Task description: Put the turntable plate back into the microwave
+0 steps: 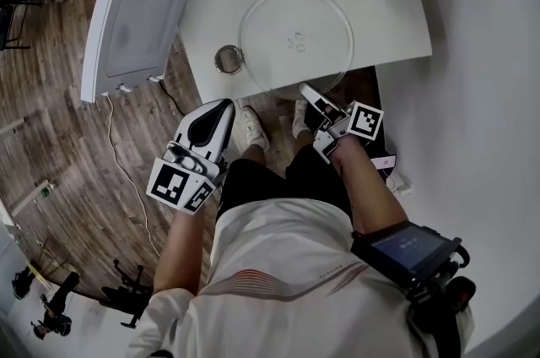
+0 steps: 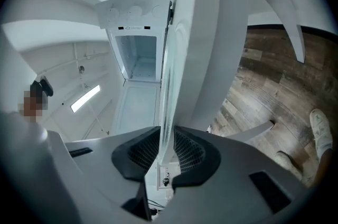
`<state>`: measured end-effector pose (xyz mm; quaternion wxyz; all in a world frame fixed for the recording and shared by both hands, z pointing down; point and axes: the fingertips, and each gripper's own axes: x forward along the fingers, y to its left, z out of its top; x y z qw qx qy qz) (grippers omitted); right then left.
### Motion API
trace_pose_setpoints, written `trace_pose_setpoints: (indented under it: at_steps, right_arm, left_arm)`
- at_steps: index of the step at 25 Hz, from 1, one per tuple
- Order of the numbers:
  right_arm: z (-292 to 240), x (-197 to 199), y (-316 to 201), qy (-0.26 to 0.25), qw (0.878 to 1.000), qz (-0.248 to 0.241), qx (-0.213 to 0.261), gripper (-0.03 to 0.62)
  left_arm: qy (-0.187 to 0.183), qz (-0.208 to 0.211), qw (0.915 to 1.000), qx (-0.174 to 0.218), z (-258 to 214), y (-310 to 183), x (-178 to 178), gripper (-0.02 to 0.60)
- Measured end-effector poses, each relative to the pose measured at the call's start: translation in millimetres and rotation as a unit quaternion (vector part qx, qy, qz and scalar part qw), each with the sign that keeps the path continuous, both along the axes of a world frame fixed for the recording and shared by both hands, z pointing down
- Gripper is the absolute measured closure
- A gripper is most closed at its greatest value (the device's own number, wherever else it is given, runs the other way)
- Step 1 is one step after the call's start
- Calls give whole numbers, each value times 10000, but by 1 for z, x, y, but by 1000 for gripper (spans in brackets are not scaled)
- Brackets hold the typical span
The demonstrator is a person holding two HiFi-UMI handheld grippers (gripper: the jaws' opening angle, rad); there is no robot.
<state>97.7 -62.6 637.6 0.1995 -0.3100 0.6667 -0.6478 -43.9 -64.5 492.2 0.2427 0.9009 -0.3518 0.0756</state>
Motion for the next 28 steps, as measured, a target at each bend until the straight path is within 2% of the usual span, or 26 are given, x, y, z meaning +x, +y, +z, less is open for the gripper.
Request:
trace_pose_setpoints:
  at_steps: [4,8,16,22,28]
  right_arm:
    - [2,1,1,-477,9987,139,-150,544]
    - [-3,-2,0,-837,9963,184,-69,557]
    - [-10,-2,-2,-853,9959,248,191,560]
    - [-14,-2,-3,-662,9966,342,361,560]
    - [-17,-1,-6,-658,9952,553,461,560]
  left_arm:
    - [16,27,10000,-20,1,-1,-1,571]
    - [41,59,10000,-33,1,-1,0,571]
    - [86,105,9999,-75,3,2,3,571]
    - [116,106,9998,-76,2,2,2,571]
    - [136,107,9998,-103,4,2,-1,571]
